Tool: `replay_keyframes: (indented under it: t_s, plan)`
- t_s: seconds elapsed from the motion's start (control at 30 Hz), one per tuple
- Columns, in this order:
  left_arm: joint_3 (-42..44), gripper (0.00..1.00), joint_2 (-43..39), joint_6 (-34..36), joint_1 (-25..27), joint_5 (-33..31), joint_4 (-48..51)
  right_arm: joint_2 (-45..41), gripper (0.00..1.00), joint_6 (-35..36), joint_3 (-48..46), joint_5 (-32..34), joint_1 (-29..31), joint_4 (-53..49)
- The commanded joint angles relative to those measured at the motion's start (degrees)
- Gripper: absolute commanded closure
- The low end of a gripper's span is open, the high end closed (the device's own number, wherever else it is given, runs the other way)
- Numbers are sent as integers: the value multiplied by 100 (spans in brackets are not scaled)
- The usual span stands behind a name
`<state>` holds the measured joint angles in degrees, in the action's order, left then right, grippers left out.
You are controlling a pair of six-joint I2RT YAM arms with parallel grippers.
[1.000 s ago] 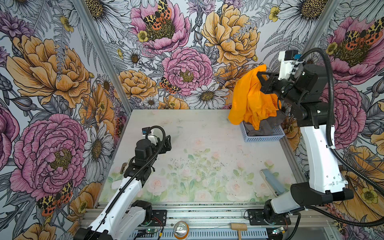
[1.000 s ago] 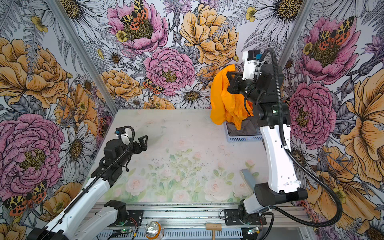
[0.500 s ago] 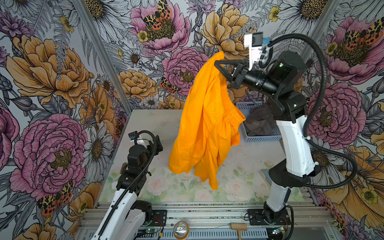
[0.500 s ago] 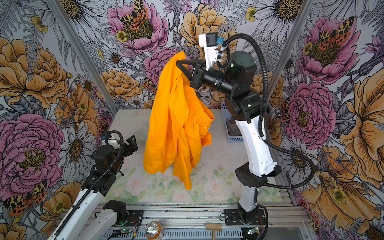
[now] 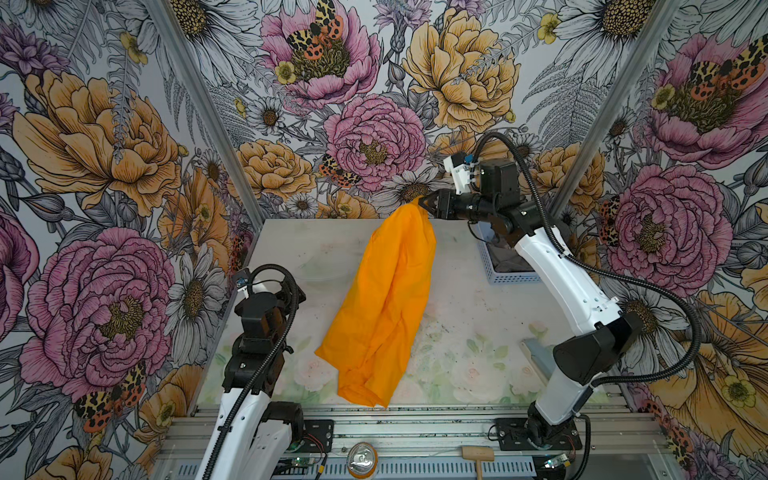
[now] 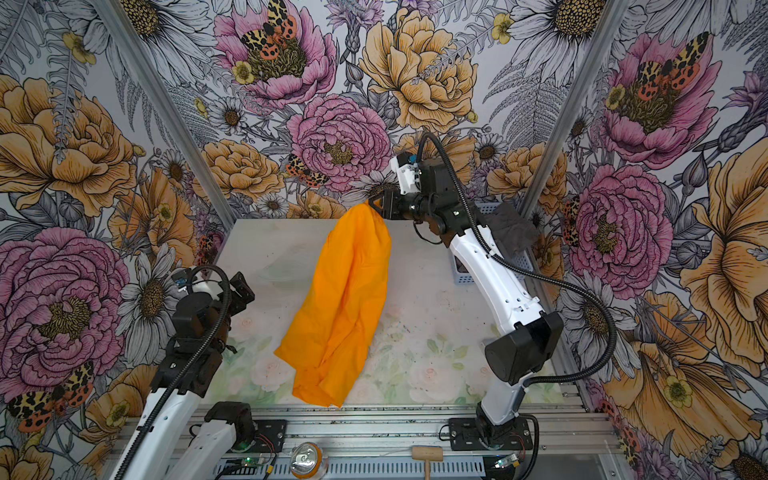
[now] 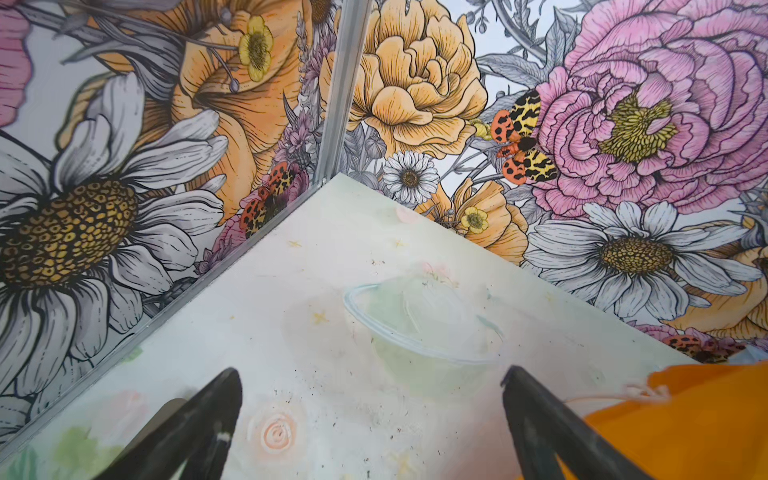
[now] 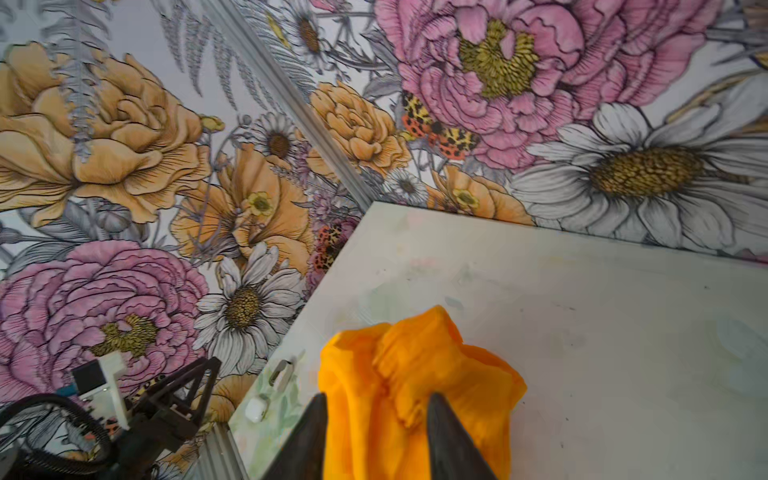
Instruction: Fold and stack the mixed laundry pile
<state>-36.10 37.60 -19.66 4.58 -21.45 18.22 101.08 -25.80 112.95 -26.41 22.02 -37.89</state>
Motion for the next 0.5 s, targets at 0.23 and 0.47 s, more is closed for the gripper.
replay_keyframes:
  t_s: [0.23,0.47]
  plan:
    - [-276,1,728,138,395,414,-214,-219,27,26,-2222,1576,1149,-145]
    - [-205,1,914,77,383,497,-348,4,14,-416,-3427,2270,2634,-113]
